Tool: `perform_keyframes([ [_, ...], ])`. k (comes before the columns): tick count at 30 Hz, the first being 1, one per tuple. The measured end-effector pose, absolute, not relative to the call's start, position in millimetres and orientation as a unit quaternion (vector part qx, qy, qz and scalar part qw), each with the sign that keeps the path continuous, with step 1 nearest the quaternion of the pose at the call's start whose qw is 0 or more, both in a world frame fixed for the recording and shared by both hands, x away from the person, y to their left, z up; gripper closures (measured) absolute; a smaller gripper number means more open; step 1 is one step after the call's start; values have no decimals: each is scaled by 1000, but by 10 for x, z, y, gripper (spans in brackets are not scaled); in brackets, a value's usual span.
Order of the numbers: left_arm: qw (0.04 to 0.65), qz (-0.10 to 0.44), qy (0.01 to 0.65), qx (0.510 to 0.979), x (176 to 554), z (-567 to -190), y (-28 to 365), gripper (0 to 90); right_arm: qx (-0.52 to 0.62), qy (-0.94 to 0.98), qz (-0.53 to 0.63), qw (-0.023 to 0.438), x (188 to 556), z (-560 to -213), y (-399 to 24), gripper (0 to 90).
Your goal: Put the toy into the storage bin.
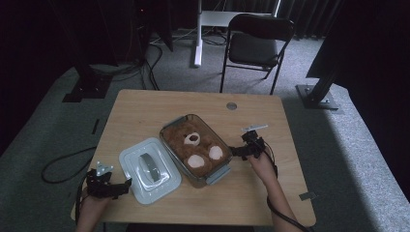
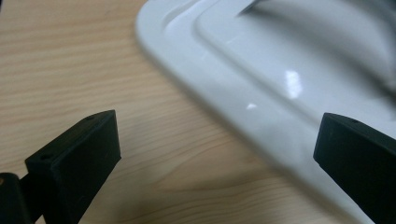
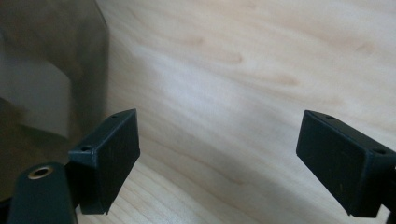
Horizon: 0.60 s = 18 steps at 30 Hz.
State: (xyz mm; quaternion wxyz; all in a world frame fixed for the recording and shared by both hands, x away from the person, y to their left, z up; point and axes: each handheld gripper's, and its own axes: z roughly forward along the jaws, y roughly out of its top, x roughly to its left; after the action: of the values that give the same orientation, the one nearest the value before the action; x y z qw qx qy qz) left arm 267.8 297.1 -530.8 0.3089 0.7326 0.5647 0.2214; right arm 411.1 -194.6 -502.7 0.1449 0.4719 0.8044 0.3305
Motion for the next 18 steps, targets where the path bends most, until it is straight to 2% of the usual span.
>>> perform_keyframes([
  [8,333,203,545,743,2706,-5158,2677,12,481,795,344,133,4069,-5271,-1928,126],
  [18,341,178,549,742,2827,-5159,2384,12,483,794,345,136,4047,-5316,-1913,125],
])
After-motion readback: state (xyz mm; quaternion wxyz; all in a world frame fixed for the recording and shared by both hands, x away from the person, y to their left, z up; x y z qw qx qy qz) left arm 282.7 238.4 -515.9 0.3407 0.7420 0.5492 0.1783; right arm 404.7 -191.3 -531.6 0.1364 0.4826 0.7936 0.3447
